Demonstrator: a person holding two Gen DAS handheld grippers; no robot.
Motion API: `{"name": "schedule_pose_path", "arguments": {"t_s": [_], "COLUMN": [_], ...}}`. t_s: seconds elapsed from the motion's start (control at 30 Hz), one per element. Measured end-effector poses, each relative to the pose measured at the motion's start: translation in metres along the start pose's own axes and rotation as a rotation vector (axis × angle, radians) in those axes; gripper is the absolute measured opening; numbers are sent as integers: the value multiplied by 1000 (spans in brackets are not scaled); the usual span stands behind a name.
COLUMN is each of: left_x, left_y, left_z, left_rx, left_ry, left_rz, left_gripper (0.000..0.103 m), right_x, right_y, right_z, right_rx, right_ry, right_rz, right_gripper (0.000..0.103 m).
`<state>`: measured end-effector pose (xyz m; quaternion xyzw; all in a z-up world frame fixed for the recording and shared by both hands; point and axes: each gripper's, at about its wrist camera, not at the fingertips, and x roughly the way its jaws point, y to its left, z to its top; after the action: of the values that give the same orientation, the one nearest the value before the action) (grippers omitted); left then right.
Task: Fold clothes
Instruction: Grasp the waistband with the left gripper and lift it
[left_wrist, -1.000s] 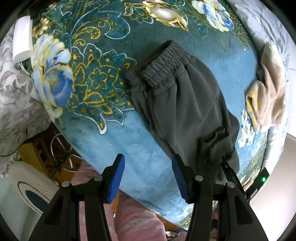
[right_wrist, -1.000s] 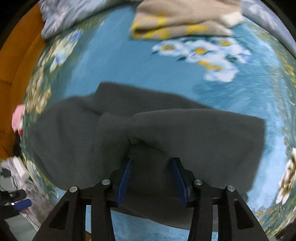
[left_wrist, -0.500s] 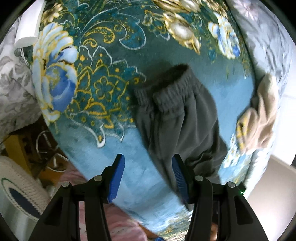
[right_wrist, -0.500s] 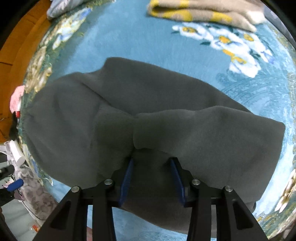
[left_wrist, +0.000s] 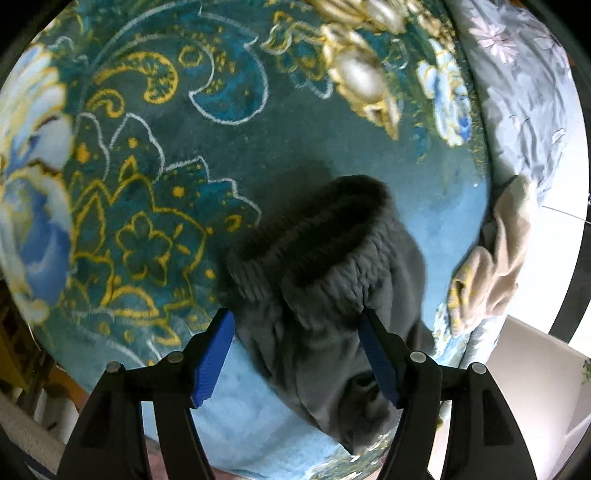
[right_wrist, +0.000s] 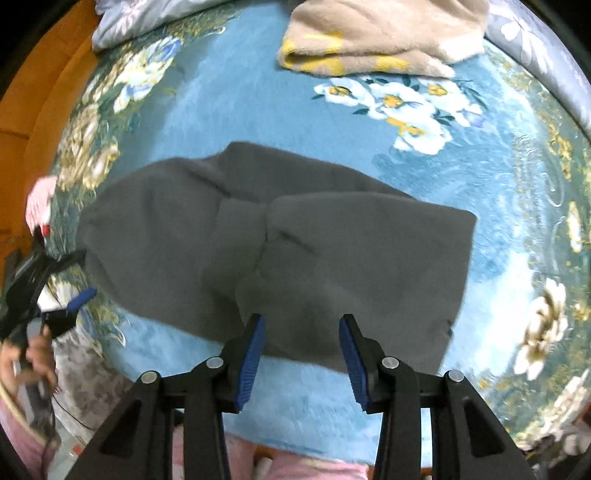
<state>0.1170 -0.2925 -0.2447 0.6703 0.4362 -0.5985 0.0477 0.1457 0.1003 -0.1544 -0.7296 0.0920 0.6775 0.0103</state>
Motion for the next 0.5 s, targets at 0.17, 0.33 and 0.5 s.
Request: {"name": "schedule_pose_path", "arguments": {"t_s": [0.17, 0.33, 0.5], "left_x": [21, 28, 24], "left_y": [10, 5, 9], "left_z": [6, 4, 4], "left_rx": [-49, -17, -32], "left_ry": [-14, 0, -1], "left_rz": [-54, -85, -86], "left_gripper": [86, 81, 50], "right_x": [-17, -25, -35], "right_y": [13, 45, 66], "right_z": [-12, -5, -3], "right_rx": [-18, -78, -123], "right_ry": [19, 10, -8], "right_rz": [-45, -66, -69], "right_gripper": [45, 46, 46]}}
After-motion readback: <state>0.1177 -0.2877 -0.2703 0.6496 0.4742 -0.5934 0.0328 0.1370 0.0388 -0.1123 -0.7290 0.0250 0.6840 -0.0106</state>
